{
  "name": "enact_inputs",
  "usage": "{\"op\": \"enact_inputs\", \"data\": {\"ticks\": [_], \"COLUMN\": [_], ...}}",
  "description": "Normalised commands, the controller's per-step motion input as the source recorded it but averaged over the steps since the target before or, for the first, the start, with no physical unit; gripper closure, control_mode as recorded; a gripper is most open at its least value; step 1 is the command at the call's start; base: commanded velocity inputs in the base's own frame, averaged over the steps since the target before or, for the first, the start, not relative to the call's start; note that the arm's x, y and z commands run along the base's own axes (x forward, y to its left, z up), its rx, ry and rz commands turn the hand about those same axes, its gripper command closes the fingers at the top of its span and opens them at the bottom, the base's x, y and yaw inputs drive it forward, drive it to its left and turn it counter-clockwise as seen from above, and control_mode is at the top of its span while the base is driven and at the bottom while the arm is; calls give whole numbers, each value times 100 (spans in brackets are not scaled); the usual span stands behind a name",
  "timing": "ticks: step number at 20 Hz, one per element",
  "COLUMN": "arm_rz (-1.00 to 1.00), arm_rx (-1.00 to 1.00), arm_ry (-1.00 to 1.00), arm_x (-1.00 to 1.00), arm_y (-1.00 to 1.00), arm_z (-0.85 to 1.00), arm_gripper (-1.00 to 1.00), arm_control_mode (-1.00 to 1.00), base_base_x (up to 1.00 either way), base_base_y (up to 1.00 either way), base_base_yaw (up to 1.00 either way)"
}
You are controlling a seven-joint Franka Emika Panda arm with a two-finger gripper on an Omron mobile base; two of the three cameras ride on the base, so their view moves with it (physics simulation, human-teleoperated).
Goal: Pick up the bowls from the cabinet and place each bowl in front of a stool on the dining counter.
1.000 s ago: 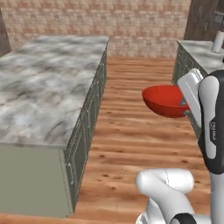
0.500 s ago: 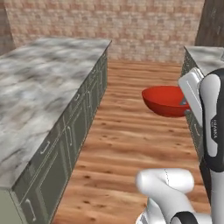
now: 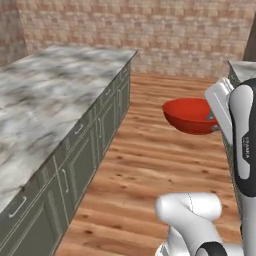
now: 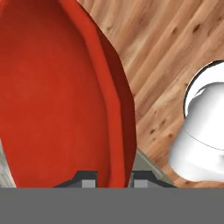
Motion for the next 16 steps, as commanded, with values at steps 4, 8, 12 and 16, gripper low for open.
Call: {"op": "enact_inputs", "data": {"ticks": [4, 8, 12, 16], "arm_rz": [0, 0, 0, 0], "arm_rx": [0, 0, 0, 0], "arm_ry": [0, 0, 0, 0], "arm_x": [0, 0, 0, 0], "arm_y": [0, 0, 0, 0], "arm_z": [0, 0, 0, 0], "arm_gripper": [100, 100, 100, 100], "arm_control_mode": [100, 100, 100, 100], "base_base_x": [100, 100, 100, 100], "base_base_y": [-60, -57, -60, -66], "base_base_yaw": [20, 20, 19, 19]}}
